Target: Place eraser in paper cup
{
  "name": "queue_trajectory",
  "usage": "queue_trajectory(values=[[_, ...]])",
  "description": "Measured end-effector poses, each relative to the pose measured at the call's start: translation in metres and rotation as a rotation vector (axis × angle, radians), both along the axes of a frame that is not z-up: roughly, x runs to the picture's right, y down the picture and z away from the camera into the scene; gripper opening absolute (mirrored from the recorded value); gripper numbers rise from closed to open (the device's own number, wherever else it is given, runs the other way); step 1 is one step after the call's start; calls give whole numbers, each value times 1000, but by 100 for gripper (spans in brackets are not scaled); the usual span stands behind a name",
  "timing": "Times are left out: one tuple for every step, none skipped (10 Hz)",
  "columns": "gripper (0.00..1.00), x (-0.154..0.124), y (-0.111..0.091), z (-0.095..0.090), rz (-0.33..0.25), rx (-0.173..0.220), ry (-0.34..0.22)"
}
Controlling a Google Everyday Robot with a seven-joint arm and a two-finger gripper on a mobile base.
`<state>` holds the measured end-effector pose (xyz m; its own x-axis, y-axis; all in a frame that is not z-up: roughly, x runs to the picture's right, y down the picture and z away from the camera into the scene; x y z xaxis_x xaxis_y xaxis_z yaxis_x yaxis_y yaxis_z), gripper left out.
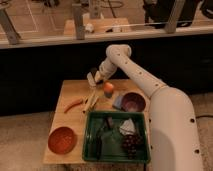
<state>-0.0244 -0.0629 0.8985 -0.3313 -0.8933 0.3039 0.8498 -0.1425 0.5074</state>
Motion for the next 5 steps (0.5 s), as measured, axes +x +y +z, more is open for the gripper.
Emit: queue_trajectory(values=[[0,-1,0,-1,16,-4,-12],[0,-1,-2,-4,43,-10,-23],[0,1,-3,-8,86,-21,-37],[0,3,-7,-13,136,-45,-57],[0,9,-9,-21,211,-91,-99]])
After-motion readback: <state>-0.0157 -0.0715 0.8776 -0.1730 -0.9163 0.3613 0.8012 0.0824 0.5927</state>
